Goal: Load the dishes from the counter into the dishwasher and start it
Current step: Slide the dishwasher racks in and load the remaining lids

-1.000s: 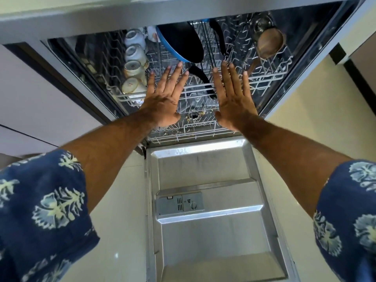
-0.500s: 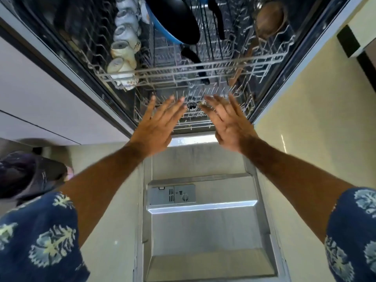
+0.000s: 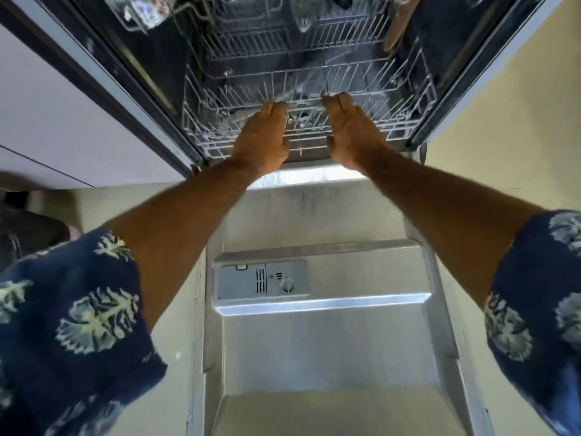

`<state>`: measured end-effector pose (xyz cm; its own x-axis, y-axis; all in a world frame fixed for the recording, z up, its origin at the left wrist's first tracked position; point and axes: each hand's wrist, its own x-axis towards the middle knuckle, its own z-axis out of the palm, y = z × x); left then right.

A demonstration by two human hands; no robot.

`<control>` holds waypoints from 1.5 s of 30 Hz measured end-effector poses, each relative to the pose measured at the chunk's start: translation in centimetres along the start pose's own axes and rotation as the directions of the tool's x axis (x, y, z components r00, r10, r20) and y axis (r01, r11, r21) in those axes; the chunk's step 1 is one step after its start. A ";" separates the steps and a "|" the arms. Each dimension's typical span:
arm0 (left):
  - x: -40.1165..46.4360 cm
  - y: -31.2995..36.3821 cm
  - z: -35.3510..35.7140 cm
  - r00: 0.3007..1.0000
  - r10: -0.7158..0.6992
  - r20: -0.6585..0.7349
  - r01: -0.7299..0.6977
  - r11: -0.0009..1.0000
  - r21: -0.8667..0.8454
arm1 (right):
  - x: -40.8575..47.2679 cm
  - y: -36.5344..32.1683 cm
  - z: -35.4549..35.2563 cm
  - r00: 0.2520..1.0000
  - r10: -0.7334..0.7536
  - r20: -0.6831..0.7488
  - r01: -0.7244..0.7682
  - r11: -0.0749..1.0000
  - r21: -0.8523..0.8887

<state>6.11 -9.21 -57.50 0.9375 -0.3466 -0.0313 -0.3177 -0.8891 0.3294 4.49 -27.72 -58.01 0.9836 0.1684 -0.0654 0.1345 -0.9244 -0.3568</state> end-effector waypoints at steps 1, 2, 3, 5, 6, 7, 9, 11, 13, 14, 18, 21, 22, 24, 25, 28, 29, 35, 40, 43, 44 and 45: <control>-0.4 0.1 -0.1 0.999 0.011 -0.030 -0.011 1.000 -0.015 | -0.4 0.0 0.0 0.998 -0.014 -0.057 0.015 1.000 0.007; -0.9 0.2 -0.1 0.999 0.013 -0.044 -0.014 0.999 -0.030 | -1.0 -0.1 -0.2 0.995 -0.031 -0.093 0.032 0.999 0.010; -1.6 0.3 -0.3 0.999 0.009 -0.045 -0.011 0.999 -0.050 | -1.6 -0.1 -0.4 0.994 -0.044 -0.103 0.045 0.999 0.007; -3.5 1.0 -0.8 1.000 -0.013 -0.017 0.012 0.995 -0.096 | -3.2 -0.4 -1.1 0.996 -0.063 -0.060 0.062 0.998 -0.022; -4.6 1.5 -1.2 1.000 -0.028 0.006 0.028 0.993 -0.111 | -4.1 -0.7 -1.4 0.998 -0.059 -0.020 0.058 0.998 -0.040; -5.7 1.9 -1.5 0.999 -0.039 0.037 0.043 0.992 -0.116 | -5.1 -0.9 -1.7 0.998 -0.055 0.028 0.056 0.997 -0.061; -7.7 2.7 -1.9 0.992 -0.048 0.115 0.060 0.993 -0.106 | -7.4 -1.7 -2.2 0.991 -0.034 0.128 0.044 0.996 -0.077; -10.2 3.6 -2.2 0.980 -0.057 0.189 0.076 0.992 -0.096 | -10.3 -2.4 -2.5 0.980 -0.001 0.200 0.009 0.999 -0.037; -13.0 4.4 -2.2 0.969 -0.057 0.240 0.080 0.993 -0.089 | -13.3 -2.8 -2.6 0.970 -0.007 0.244 0.006 1.000 0.004; -14.5 4.9 -2.2 0.964 -0.054 0.259 0.080 0.993 -0.089 | -14.9 -3.1 -2.5 0.964 -0.010 0.265 0.005 1.000 0.022; -19.8 6.6 -2.0 0.933 -0.099 0.347 0.145 0.983 -0.111 | -20.8 -4.3 -2.0 0.950 0.021 0.313 -0.046 0.996 0.073; -23.6 7.8 -1.8 0.891 -0.141 0.431 0.206 0.973 -0.107 | -24.9 -5.2 -1.7 0.922 0.068 0.382 -0.106 0.991 0.081; -24.9 8.2 -1.8 0.882 -0.146 0.449 0.216 0.970 -0.109 | -26.2 -5.5 -1.6 0.912 0.075 0.403 -0.115 0.991 0.075; -27.3 9.1 -1.9 0.869 -0.155 0.471 0.246 0.960 -0.137 | -28.6 -6.0 -1.5 0.896 0.086 0.436 -0.123 0.991 0.057; -28.4 9.5 -2.0 0.860 -0.161 0.484 0.263 0.953 -0.150 | -29.8 -6.3 -1.4 0.888 0.089 0.452 -0.126 0.991 0.052; -31.5 10.5 -2.1 0.831 -0.178 0.526 0.295 0.944 -0.147 | -32.9 -7.1 -1.4 0.860 0.100 0.500 -0.145 0.988 0.052; -32.5 10.8 -2.2 0.821 -0.182 0.541 0.304 0.941 -0.146 | -33.8 -7.4 -1.4 0.850 0.104 0.516 -0.148 0.988 0.045; -36.3 11.8 -2.2 0.773 -0.159 0.615 0.308 0.940 -0.144 | -37.7 -8.4 -0.9 0.799 0.125 0.588 -0.174 0.984 0.027; -37.1 12.2 -2.0 0.767 -0.156 0.622 0.307 0.941 -0.143 | -38.2 -8.5 -1.1 0.790 0.152 0.594 -0.215 0.976 0.036; -36.6 12.1 -2.0 0.750 -0.140 0.647 0.282 0.952 -0.121 | -37.4 -8.4 -1.3 0.754 0.142 0.641 -0.199 0.980 0.018; -36.5 12.1 -2.0 0.745 -0.130 0.654 0.266 0.957 -0.113 | -37.2 -8.4 -1.3 0.741 0.136 0.658 -0.191 0.981 0.013; -36.6 12.0 -2.0 0.740 -0.119 0.662 0.255 0.960 -0.112 | -37.1 -8.4 -1.4 0.729 0.131 0.672 -0.186 0.982 0.010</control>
<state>-31.71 -6.66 -50.53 0.6377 -0.3481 -0.6871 -0.0502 -0.9089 0.4139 -32.92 -26.66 -51.25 0.6532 0.2316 -0.7209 -0.0521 -0.9361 -0.3479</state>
